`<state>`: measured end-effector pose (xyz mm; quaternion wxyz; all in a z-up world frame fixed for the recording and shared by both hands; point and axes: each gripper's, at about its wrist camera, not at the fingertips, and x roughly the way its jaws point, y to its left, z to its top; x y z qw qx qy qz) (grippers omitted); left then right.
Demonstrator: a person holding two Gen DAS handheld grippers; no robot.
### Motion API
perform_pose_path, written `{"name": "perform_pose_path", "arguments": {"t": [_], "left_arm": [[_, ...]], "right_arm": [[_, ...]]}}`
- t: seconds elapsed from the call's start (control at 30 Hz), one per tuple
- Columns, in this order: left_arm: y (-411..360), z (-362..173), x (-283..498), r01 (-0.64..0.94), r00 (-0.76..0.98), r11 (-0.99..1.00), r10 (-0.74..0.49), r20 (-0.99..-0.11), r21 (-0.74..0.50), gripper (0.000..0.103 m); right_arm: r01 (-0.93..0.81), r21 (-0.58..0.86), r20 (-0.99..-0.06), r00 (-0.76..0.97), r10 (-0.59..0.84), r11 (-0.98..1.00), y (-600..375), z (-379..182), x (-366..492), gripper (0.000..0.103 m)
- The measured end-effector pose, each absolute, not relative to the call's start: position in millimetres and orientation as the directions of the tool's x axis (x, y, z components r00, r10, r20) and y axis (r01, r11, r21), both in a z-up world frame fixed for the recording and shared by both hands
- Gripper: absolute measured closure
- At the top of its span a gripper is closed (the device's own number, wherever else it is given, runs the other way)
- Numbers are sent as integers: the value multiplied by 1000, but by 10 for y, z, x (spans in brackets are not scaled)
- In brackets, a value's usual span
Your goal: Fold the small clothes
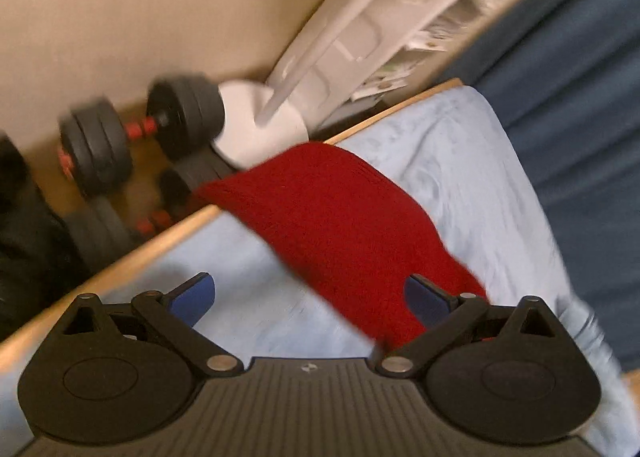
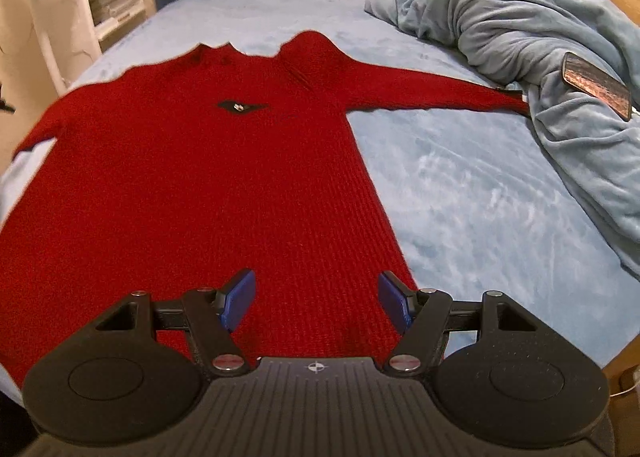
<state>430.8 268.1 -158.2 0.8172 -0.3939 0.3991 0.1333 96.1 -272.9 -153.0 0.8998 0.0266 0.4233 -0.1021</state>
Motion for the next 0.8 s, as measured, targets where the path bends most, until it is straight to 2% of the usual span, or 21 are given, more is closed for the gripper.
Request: {"name": "perform_pose_path", "arguments": {"t": [0.1,0.33,0.37,0.4,0.47,0.57,0.67,0.7,0.8], "left_arm": [[2723,-1793,4591,-575,630,592,-121,-767,-565,1],[2882,-1906,4988,-655,653,472,-41,-756,-591,1],[2892,-1879,5013,-651,663,466,-34,-748,-599,13],[2892,-1830,5061,-646,665,481,-26,-746,-592,48],[2868,-1717,5159,-631,651,553,-6,-759,-545,89],[2721,-1424,5151,-585,688,612,26,-725,-532,89],[2196,-919,5192,-431,764,770,34,-644,-470,89],[1933,-744,5183,-346,796,822,2,-605,-452,89],[834,-384,4960,4,836,930,-205,-509,-368,89]], "right_arm": [[208,-68,-801,572,-178,976,-2805,-1697,1002,34],[281,-63,-833,513,-205,958,-3114,-1894,1112,34],[287,-61,-835,510,-207,956,-3143,-1917,1127,34],[294,-58,-836,509,-208,954,-3164,-1939,1145,34],[300,-45,-839,507,-199,953,-3196,-1980,1182,34],[300,-12,-838,517,-173,954,-3193,-1998,1210,34],[282,3,-830,536,-155,959,-3170,-1968,1187,34],[276,2,-825,543,-155,961,-3164,-1958,1170,34],[280,-13,-815,553,-172,960,-3169,-1934,1131,34]]}}
